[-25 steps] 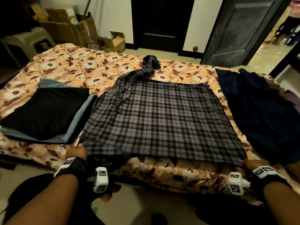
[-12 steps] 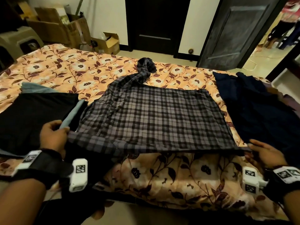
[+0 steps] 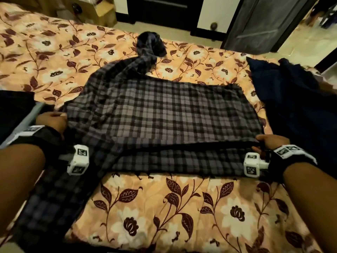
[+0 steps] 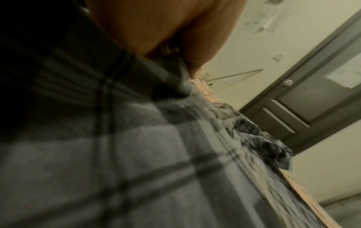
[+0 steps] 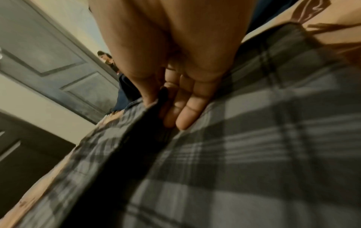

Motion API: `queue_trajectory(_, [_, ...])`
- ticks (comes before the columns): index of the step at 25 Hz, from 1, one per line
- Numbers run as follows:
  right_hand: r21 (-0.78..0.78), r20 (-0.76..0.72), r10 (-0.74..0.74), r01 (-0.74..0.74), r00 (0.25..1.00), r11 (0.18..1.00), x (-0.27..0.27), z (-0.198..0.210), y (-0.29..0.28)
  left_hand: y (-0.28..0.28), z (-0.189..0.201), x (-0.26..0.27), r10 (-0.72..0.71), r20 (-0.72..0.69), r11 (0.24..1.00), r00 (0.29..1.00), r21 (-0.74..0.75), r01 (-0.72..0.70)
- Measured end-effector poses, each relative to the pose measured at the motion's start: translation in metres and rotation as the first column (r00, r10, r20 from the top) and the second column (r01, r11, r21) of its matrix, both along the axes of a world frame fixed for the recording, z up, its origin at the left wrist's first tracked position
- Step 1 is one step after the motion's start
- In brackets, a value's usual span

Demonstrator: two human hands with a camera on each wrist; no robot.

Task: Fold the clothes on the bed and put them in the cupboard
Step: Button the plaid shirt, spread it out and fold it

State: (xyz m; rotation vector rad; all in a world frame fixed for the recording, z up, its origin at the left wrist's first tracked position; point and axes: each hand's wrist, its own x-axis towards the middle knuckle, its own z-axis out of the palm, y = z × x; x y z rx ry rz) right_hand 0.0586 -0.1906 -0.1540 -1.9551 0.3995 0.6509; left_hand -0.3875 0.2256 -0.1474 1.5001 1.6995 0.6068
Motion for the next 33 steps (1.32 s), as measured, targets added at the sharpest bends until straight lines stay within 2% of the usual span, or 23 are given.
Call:
queue_trajectory(2, [-0.026, 0.134, 0.089, -0.086, 0.987, 0.996, -0.018, -0.008, -0.001, -0.015, 0.0, -0.009, -0.06, -0.015, 0.994, 0.998, 0.088, 0.061])
queue_trajectory(3, [-0.087, 0.25, 0.158, -0.14, 0.955, 0.986, -0.033, -0.006, -0.007, -0.026, -0.001, -0.026, -0.083, -0.058, 0.984, 0.995, 0.15, 0.091])
queue_trajectory(5, [-0.186, 0.412, 0.276, -0.216, 0.868, 0.959, -0.078, 0.006, -0.02, -0.058, -0.013, -0.077, -0.134, -0.123, 0.978, 0.983, 0.141, 0.151])
queue_trajectory(6, [-0.152, 0.421, 0.294, -0.253, 0.858, 0.956, -0.11, 0.012, -0.027, -0.083, -0.021, -0.104, -0.145, -0.175, 0.985, 0.974, 0.07, 0.159])
queue_trajectory(8, [-0.057, 0.315, 0.345, -0.345, 0.884, 0.937, -0.182, 0.017, -0.038, -0.13, -0.029, -0.14, -0.188, -0.34, 0.982, 0.922, -0.091, 0.167])
queue_trajectory(10, [-0.054, 0.206, 0.496, -0.497, 0.843, 0.866, -0.25, 0.019, -0.044, -0.169, -0.016, -0.148, -0.224, -0.466, 0.973, 0.856, -0.151, 0.173])
queue_trajectory(11, [-0.07, 0.168, 0.586, -0.583, 0.793, 0.809, -0.276, 0.018, -0.044, -0.177, -0.008, -0.144, -0.252, -0.496, 0.967, 0.831, -0.159, 0.198])
queue_trajectory(13, [-0.112, 0.143, 0.757, -0.75, 0.637, 0.652, -0.318, 0.025, -0.039, -0.191, 0.024, -0.14, -0.268, -0.514, 0.963, 0.815, -0.125, 0.238])
queue_trajectory(17, [-0.116, 0.199, 0.896, -0.899, 0.396, 0.423, -0.378, 0.063, -0.015, -0.207, 0.097, -0.116, -0.295, -0.455, 0.915, 0.84, 0.117, 0.385])
queue_trajectory(18, [-0.006, 0.227, 0.891, -0.914, 0.394, 0.406, -0.389, 0.071, -0.005, -0.214, 0.117, -0.101, -0.314, -0.393, 0.893, 0.865, 0.187, 0.409])
queue_trajectory(19, [0.154, 0.245, 0.872, -0.905, 0.424, 0.397, -0.4, 0.079, 0.007, -0.217, 0.131, -0.086, -0.37, -0.272, 0.864, 0.888, 0.252, 0.436])
queue_trajectory(20, [0.307, 0.236, 0.862, -0.876, 0.449, 0.372, -0.41, 0.085, 0.02, -0.216, 0.139, -0.075, -0.42, -0.063, 0.861, 0.905, 0.286, 0.42])
queue_trajectory(21, [0.387, 0.243, 0.849, -0.849, 0.469, 0.358, -0.416, 0.089, 0.032, -0.214, 0.14, -0.067, -0.441, 0.188, 0.883, 0.878, 0.265, 0.387])
queue_trajectory(22, [0.406, 0.268, 0.826, -0.836, 0.496, 0.371, -0.418, 0.092, 0.045, -0.213, 0.139, -0.063, -0.412, 0.408, 0.911, 0.814, 0.185, 0.368])
queue_trajectory(24, [0.321, 0.272, 0.803, -0.836, 0.531, 0.445, -0.407, 0.101, 0.069, -0.205, 0.125, -0.064, -0.265, 0.684, 0.919, 0.68, -0.034, 0.393])
queue_trajectory(25, [0.242, 0.264, 0.812, -0.851, 0.52, 0.466, -0.393, 0.106, 0.082, -0.195, 0.113, -0.069, -0.197, 0.733, 0.903, 0.651, -0.122, 0.412])
queue_trajectory(26, [0.129, 0.278, 0.833, -0.878, 0.479, 0.461, -0.375, 0.116, 0.1, -0.183, 0.102, -0.074, -0.151, 0.732, 0.897, 0.665, -0.181, 0.402])
queue_trajectory(27, [0.017, 0.291, 0.868, -0.909, 0.403, 0.416, -0.355, 0.13, 0.119, -0.167, 0.088, -0.081, -0.121, 0.679, 0.914, 0.724, -0.208, 0.348])
queue_trajectory(29, [-0.306, 0.249, 0.958, -0.927, 0.144, 0.219, -0.315, 0.163, 0.175, -0.129, 0.056, -0.096, -0.033, 0.49, 0.974, 0.871, -0.18, 0.138])
queue_trajectory(30, [-0.457, 0.214, 0.976, -0.878, 0.045, 0.141, -0.297, 0.183, 0.21, -0.113, 0.041, -0.103, 0.006, 0.39, 0.988, 0.921, -0.144, 0.055])
queue_trajectory(31, [-0.577, 0.237, 0.971, -0.804, -0.001, 0.14, -0.279, 0.202, 0.245, -0.1, 0.031, -0.106, 0.026, 0.325, 0.989, 0.945, -0.143, 0.022])
queue_trajectory(33, [-0.72, 0.415, 0.909, -0.626, -0.042, 0.3, -0.256, 0.24, 0.305, -0.084, 0.018, -0.103, 0.038, 0.282, 0.979, 0.959, -0.203, 0.021])
